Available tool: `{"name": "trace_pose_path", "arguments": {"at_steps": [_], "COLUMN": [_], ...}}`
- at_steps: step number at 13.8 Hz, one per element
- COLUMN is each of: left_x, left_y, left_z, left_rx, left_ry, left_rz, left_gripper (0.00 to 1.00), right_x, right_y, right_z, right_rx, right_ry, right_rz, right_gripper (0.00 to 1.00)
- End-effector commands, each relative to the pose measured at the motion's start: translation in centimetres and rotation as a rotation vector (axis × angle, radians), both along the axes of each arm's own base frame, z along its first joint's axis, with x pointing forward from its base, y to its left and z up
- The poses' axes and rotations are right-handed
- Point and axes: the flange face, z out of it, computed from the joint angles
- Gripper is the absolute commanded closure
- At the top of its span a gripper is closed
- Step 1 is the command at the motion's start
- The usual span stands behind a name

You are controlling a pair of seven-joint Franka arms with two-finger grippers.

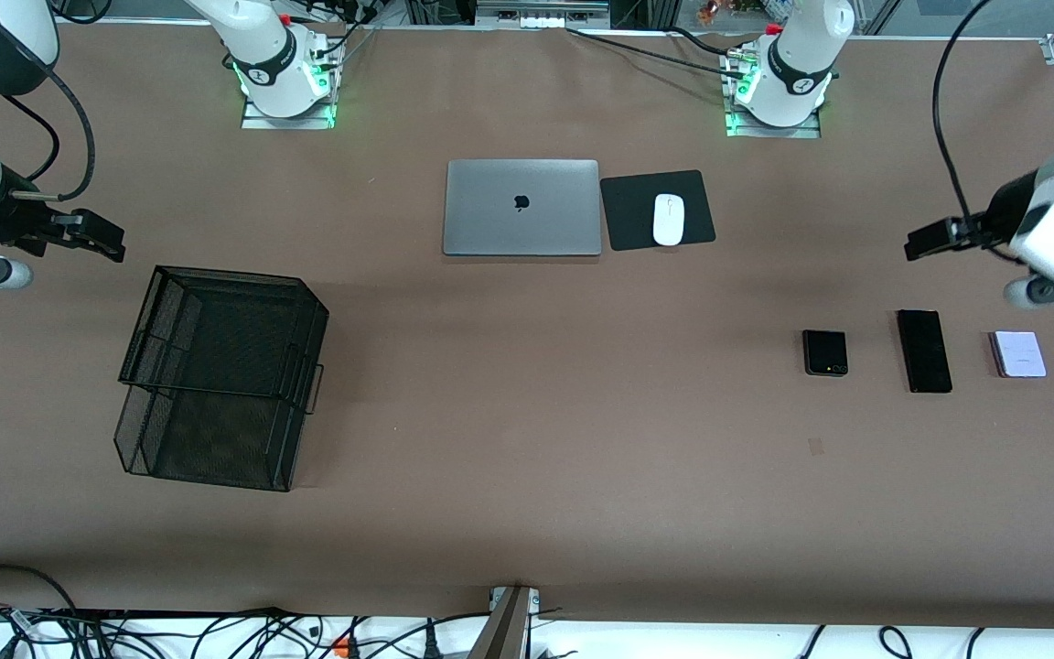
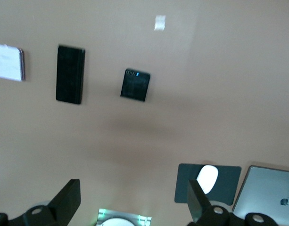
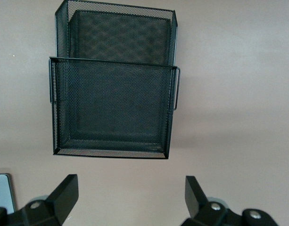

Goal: Place phones with both arms
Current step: 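Reach the left gripper down to the small black flip phone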

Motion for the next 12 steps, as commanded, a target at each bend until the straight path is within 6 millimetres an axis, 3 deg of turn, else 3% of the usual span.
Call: {"name": "trace_pose_path", "arguments": {"at_steps": [1, 2, 5, 8, 10, 12], "left_x": [2.7, 3.8, 5.9, 4.4, 2.6, 1.7], "left_y": [2.4, 3.4, 3.4, 2.5, 1.8, 0.9], "left_z": [-8.0, -10.4, -18.8, -25.9, -29.3, -31.2], "left_rx": [0.001, -0.003, 0.030, 0.034, 0.023, 0.014], "left_ry": [0.121, 0.113, 0.114, 0.049, -0.042, -0.109], "left_rz": [0.006, -0.011, -0.143, -0.184, -0.219, -0.235], "left_gripper": [0.00, 0.00, 0.00, 0.00, 0.00, 0.00], "right_x": [-0.3, -0.3, -0.4, -0.4, -0.5, -0.5], "right_y": [-0.2, -0.2, -0.8, -2.3, -3.1, -2.9], "right_z": [0.6, 0.6, 0.9, 1.3, 1.6, 1.6], "right_rx": [0.014, 0.014, 0.013, 0.012, 0.014, 0.024], "right_ry": [0.000, 0.000, -0.004, -0.009, -0.013, -0.014], "right_rz": [0.032, 0.032, 0.023, -0.005, -0.021, -0.030], "right_gripper": [0.00, 0.00, 0.00, 0.00, 0.00, 0.00]}}
